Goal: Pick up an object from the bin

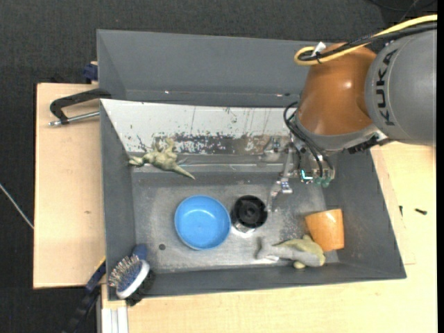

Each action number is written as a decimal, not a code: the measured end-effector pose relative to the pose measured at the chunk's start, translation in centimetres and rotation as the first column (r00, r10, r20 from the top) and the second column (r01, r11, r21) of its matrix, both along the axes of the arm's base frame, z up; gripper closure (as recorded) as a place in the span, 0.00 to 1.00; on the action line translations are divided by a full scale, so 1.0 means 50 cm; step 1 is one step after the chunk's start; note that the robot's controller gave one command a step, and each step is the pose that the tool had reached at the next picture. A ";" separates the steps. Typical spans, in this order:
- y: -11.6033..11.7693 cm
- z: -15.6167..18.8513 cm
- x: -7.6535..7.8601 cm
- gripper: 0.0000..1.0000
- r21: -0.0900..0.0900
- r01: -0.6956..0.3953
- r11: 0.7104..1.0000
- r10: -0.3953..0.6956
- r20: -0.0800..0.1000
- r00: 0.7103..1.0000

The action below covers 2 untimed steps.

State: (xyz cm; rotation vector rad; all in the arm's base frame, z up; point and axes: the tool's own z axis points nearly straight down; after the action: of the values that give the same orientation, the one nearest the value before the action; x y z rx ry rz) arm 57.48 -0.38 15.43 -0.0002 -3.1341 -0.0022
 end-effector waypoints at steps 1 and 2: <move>0.066 -0.166 -0.085 0.00 0.001 0.098 0.995 -0.098 0.014 0.995; 0.128 -0.162 -0.051 0.00 -0.001 0.003 1.000 -0.003 0.020 1.000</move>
Offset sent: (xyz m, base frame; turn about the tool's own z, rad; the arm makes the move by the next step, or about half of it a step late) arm -0.0444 0.0314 -0.0843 0.0972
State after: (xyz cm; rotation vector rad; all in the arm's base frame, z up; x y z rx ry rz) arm 54.94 6.04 7.33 -0.0043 -3.1543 -0.0005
